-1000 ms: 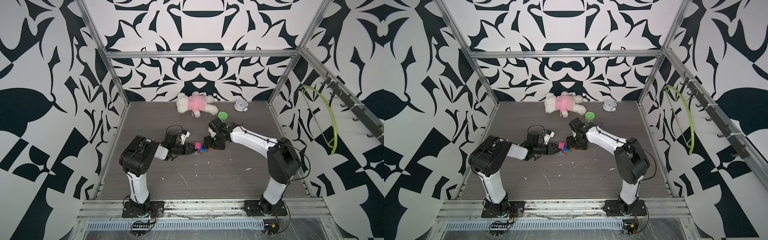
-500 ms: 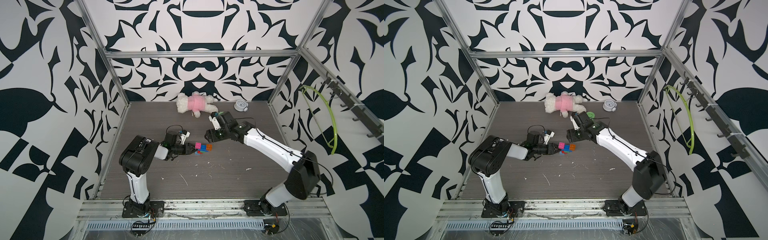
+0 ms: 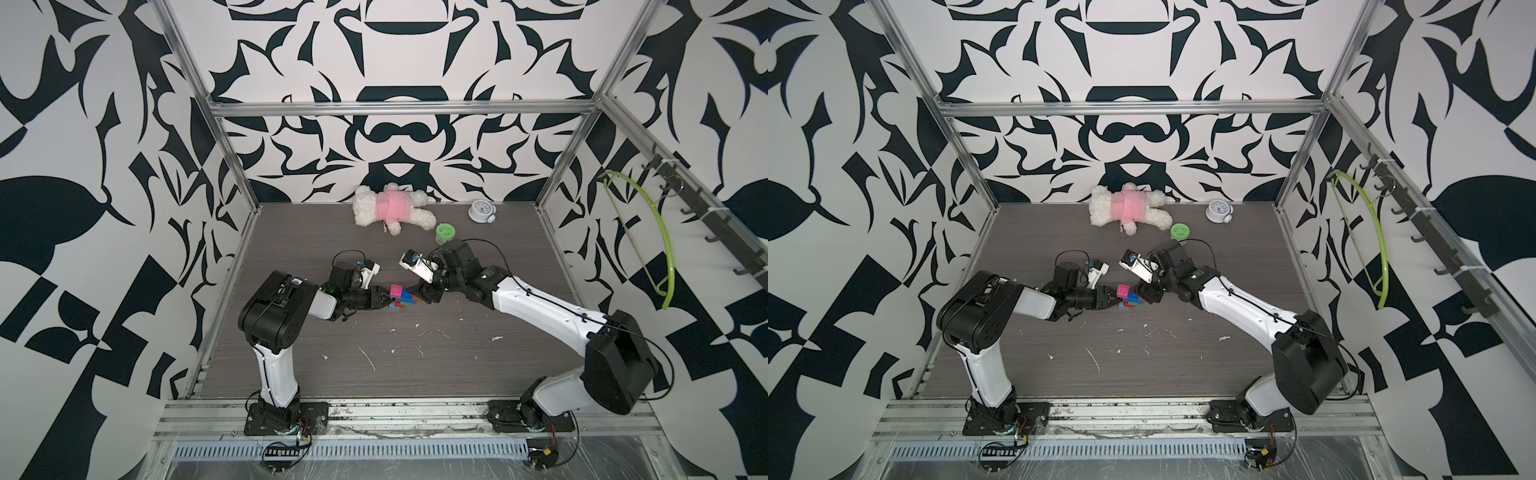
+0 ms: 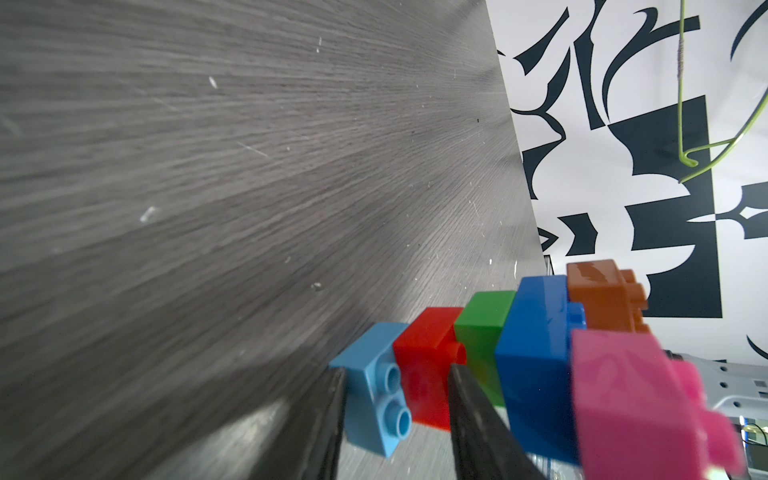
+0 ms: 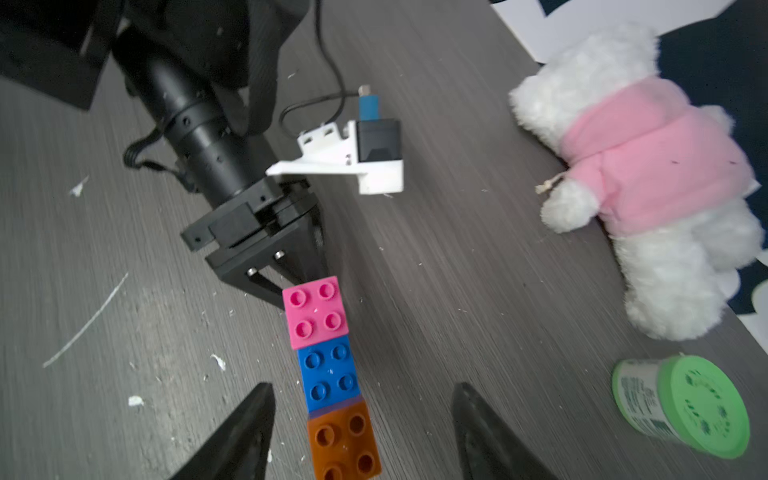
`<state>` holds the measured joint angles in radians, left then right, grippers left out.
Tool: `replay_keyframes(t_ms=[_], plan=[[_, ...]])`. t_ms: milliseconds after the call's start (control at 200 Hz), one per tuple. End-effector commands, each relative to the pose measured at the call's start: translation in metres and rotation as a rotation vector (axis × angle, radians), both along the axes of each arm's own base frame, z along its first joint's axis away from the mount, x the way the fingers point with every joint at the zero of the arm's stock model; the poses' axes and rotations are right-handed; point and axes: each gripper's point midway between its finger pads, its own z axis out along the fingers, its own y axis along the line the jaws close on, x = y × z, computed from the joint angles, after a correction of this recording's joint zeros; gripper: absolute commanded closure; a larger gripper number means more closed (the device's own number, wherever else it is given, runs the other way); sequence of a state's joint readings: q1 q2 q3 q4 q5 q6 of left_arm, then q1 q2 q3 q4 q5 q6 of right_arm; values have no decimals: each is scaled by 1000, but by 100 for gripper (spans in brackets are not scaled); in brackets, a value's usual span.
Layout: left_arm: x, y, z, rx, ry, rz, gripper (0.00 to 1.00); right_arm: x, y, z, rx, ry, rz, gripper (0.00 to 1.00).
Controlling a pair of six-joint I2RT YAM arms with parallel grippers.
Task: Assemble the letter y with lego
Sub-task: Assemble the lego brick with the lego brick.
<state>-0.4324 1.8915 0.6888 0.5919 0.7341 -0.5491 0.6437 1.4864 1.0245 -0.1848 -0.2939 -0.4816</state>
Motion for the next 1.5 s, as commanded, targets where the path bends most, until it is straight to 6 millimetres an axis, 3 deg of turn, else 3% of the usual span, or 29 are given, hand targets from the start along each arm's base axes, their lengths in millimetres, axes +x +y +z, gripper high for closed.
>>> replay_keyframes(t_ms=[0,160,935,1500], plan=[[-39,31,-75,235,228,50,57,-8,11,10,-8,-65,153,30],[-40,31,-76,237,233,49,57,-11,13,-5,-47,-15,183,31],[-40,32,-76,239,234,49,57,-1,23,-41,-118,92,222,38],[-40,31,-76,237,235,49,57,-2,22,-57,-162,120,247,50]])
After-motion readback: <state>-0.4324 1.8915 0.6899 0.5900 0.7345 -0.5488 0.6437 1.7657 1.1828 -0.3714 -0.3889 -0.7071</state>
